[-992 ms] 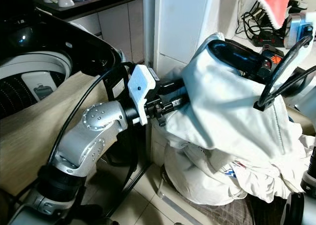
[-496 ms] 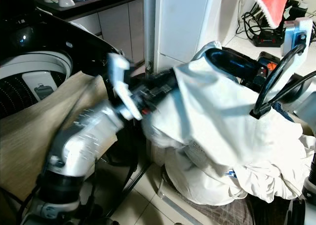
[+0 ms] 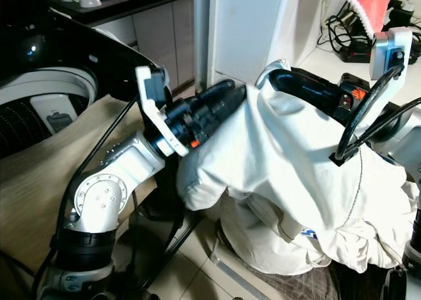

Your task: Clothes washing

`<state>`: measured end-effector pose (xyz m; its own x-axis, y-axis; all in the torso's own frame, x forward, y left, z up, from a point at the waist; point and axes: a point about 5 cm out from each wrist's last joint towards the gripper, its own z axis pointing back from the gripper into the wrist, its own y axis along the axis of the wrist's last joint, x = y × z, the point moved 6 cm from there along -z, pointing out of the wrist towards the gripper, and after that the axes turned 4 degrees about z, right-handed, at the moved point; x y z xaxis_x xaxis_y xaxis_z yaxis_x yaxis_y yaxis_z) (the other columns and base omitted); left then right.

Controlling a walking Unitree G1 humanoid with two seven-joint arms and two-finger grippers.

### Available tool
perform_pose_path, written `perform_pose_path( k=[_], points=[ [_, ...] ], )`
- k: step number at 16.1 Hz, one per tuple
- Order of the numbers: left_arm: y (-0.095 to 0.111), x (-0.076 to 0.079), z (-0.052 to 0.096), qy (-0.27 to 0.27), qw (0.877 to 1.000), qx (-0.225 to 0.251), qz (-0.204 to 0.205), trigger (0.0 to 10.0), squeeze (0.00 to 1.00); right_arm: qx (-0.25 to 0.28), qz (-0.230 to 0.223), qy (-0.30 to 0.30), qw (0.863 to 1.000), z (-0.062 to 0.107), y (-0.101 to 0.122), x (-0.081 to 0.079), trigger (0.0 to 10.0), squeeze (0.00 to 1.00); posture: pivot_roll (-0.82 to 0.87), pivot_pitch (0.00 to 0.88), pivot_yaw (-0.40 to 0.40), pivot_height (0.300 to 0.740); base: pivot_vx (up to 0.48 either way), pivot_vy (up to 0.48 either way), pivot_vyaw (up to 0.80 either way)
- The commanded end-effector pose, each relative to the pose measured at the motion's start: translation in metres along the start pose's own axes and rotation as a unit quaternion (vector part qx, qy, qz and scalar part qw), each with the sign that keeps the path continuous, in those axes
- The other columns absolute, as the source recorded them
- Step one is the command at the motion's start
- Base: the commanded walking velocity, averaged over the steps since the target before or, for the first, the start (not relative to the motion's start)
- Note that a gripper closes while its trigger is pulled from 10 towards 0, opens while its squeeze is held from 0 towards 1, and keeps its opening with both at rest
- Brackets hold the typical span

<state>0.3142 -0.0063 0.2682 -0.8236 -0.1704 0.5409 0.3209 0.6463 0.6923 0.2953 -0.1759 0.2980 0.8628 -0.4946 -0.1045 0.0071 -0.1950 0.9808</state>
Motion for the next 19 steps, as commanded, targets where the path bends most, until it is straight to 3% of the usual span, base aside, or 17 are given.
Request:
perform_pose_path(
  k=[1, 3, 4, 7, 9, 10, 13, 14, 15, 19],
  points=[
    [0.021, -0.005, 0.005, 0.001, 0.999, 0.038, 0.029, 10.0, 1.0, 0.006, 0.016, 0.007, 1.0, 0.0, 0.008, -0.007, 0.0, 0.0, -0.11, 0.0, 0.018, 0.74, 0.0, 0.0, 0.0],
    [0.034, 0.002, 0.012, -0.03, 0.996, 0.059, 0.059, 10.0, 1.0, 0.004, 0.016, 0.006, 1.0, 0.0, 0.007, -0.007, 0.0, 0.0, -0.11, 0.0, 0.018, 0.74, 0.0, 0.0, 0.0],
    [0.033, 0.007, 0.015, -0.049, 0.995, 0.048, 0.069, 10.0, 1.0, 0.005, 0.015, 0.007, 1.0, 0.0, 0.007, -0.007, 0.0, 0.0, -0.11, 0.0, 0.015, 0.74, 0.0, 0.0, 0.0],
    [-0.011, 0.009, 0.013, -0.037, 0.997, -0.072, -0.008, 10.0, 1.0, 0.009, 0.014, 0.012, 1.0, -0.002, 0.009, -0.008, 0.0, 0.0, -0.11, 0.0, 0.011, 0.74, 0.0, 0.0, 0.0],
    [-0.029, -0.003, 0.008, 0.001, 0.992, -0.113, -0.061, 10.0, 1.0, 0.01, 0.014, 0.015, 1.0, -0.004, 0.01, -0.009, 0.0, 0.0, -0.11, 0.0, 0.01, 0.74, 0.0, 0.0, 0.0],
    [-0.04, -0.008, 0.005, 0.013, 0.988, -0.132, -0.084, 10.0, 0.0, 0.01, 0.014, 0.015, 1.0, -0.005, 0.009, -0.01, 0.0, 0.0, -0.11, 0.0, 0.012, 0.74, 0.0, 0.0, 0.0],
    [-0.042, 0.005, 0.003, -0.02, 0.988, -0.13, -0.075, 10.0, 0.0, 0.007, 0.015, 0.011, 1.0, -0.004, 0.008, -0.009, 0.0, 0.0, -0.11, 0.0, 0.015, 0.74, 0.0, 0.0, 0.0],
    [-0.043, 0.009, 0.005, -0.032, 0.988, -0.132, -0.071, 0.7, 0.0, 0.007, 0.015, 0.009, 1.0, -0.004, 0.008, -0.009, 0.0, 0.0, -0.11, 0.0, 0.014, 0.74, 0.0, 0.0, 0.0],
    [-0.044, 0.01, 0.007, -0.039, 0.988, -0.135, -0.07, 0.0, 0.0, 0.006, 0.015, 0.007, 1.0, -0.004, 0.008, -0.008, 0.0, 0.0, -0.11, 0.0, 0.012, 0.74, 0.0, 0.0, 0.0],
    [-0.042, 0.009, 0.009, -0.039, 0.988, -0.129, -0.07, 0.0, 0.0, 0.003, 0.015, 0.006, 1.0, -0.006, 0.006, -0.007, 0.0, 0.0, -0.11, 0.0, 0.009, 0.74, 0.0, 0.0, 0.0]
  ],
)
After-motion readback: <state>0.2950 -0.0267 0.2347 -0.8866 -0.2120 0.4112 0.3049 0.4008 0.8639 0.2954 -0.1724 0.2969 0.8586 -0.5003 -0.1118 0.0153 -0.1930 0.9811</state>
